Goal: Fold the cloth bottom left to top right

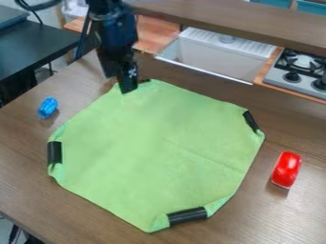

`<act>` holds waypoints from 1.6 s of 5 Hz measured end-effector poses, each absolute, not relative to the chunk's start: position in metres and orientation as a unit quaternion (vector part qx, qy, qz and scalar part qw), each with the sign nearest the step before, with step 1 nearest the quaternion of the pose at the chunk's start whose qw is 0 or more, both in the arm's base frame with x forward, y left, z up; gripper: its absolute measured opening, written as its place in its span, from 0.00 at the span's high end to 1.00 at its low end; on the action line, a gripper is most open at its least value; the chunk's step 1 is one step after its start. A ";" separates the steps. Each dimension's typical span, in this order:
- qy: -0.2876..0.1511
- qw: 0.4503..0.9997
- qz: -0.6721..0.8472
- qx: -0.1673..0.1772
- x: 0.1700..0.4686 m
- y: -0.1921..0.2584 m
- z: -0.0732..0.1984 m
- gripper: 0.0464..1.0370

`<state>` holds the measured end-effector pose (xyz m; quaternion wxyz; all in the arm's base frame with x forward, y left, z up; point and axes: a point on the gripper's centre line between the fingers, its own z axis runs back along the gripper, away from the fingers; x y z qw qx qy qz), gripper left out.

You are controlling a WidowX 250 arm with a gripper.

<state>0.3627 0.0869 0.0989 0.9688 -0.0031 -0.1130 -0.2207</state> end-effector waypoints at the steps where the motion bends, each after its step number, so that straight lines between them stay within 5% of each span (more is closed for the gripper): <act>1: -0.134 0.981 -0.136 0.043 0.334 0.093 0.097 0.04; 2: -0.152 0.986 -0.038 0.052 0.303 0.100 0.098 0.04; 4: -0.168 0.961 0.217 -0.015 0.254 0.124 0.085 0.04; 8: -0.151 0.903 0.398 0.055 0.247 0.138 0.039 0.04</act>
